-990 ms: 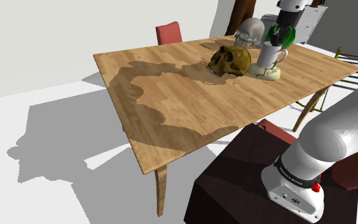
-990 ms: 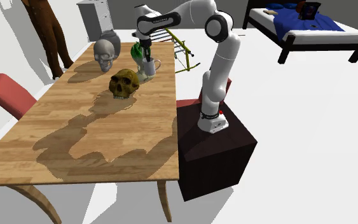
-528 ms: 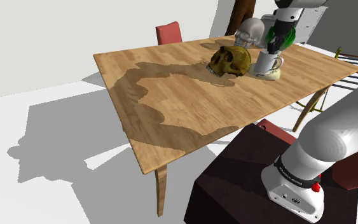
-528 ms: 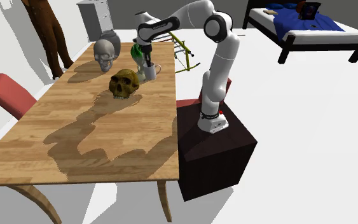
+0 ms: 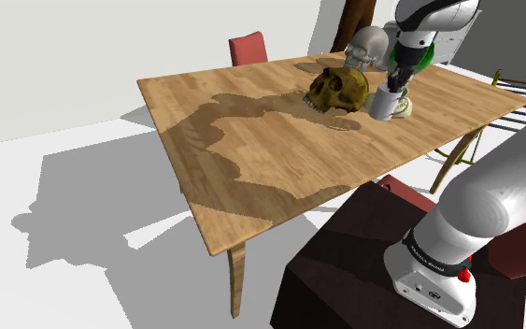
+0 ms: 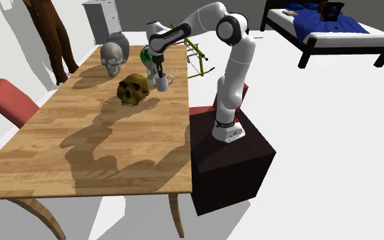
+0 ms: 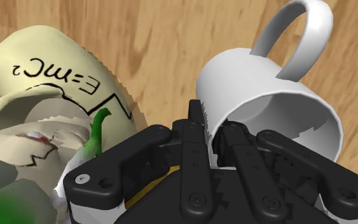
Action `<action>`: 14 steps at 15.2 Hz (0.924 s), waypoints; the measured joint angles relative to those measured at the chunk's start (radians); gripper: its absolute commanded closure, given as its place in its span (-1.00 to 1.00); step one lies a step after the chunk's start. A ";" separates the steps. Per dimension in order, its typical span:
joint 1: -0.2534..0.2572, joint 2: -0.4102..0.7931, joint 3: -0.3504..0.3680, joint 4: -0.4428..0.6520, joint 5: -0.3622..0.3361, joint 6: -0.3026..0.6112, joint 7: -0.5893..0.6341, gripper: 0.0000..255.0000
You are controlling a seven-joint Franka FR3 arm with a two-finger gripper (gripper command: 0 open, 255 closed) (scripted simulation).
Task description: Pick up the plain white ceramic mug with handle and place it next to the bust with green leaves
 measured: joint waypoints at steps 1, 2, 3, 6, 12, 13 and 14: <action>-0.001 0.001 -0.001 -0.011 0.000 0.012 0.000 1.00; -0.001 0.009 -0.004 -0.018 0.003 0.026 -0.004 1.00; 0.000 0.019 -0.007 -0.025 0.007 0.041 -0.007 1.00; 0.001 0.035 -0.010 -0.051 0.014 0.082 -0.010 1.00; 0.001 0.041 -0.012 -0.059 0.018 0.099 -0.013 1.00; 0.001 0.041 -0.012 -0.059 0.018 0.100 -0.013 1.00; 0.001 0.041 -0.012 -0.059 0.018 0.100 -0.013 -1.00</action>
